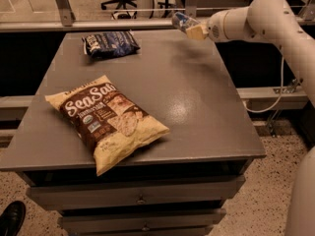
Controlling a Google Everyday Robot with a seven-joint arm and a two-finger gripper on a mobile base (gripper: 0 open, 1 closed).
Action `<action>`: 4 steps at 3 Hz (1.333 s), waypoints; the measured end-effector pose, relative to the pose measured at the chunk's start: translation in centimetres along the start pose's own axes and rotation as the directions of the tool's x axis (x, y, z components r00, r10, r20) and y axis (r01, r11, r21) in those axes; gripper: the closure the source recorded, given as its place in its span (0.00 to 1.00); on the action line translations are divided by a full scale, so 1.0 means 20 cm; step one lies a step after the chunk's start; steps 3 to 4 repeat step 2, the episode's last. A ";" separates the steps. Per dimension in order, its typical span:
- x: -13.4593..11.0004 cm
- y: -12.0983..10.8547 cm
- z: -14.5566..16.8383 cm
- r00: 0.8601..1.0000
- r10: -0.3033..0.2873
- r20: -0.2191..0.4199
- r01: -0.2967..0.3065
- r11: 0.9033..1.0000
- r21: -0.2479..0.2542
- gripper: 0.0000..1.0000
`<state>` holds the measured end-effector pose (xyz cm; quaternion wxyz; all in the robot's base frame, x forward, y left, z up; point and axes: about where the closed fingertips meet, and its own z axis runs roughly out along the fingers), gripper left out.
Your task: Pick redbull can
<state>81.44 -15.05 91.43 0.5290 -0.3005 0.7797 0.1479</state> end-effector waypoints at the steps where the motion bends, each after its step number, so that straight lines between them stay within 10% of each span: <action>1: -0.08 0.16 -0.10 0.997 -0.048 0.057 0.056 0.986 -0.160 1.00; 4: -0.07 0.22 -0.10 0.997 -0.064 0.048 0.072 0.978 -0.197 1.00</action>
Offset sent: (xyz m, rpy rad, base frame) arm -0.0289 0.0177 0.0187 0.0343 -0.0175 0.1585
